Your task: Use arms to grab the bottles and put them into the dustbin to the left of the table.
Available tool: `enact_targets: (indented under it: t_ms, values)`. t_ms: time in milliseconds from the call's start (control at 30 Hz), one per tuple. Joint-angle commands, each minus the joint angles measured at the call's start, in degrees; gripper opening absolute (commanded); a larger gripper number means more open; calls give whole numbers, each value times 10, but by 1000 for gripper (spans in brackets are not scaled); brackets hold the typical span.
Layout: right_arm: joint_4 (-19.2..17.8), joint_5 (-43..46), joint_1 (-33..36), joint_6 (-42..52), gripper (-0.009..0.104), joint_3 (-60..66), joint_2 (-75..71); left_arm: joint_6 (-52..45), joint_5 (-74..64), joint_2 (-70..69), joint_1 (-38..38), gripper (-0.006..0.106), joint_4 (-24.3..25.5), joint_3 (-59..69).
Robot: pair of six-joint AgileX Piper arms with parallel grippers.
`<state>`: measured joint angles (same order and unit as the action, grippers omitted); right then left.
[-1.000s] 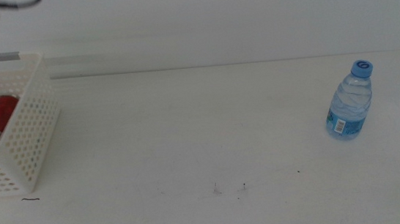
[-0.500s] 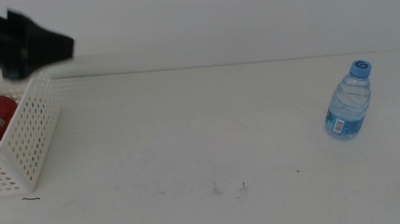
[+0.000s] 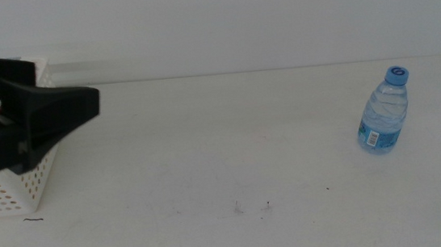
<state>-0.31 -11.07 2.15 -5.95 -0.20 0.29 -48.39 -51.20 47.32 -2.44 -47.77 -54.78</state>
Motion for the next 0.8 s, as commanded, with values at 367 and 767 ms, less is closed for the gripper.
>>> enact_targets:
  t_ms: [367,767]
  values:
    - [-6,7,-5,5,90,2,-3,11,26,-2,-38,94,18,3]
    - [-6,178,-5,12,90,2,-3,7,31,-2,-38,94,18,3]
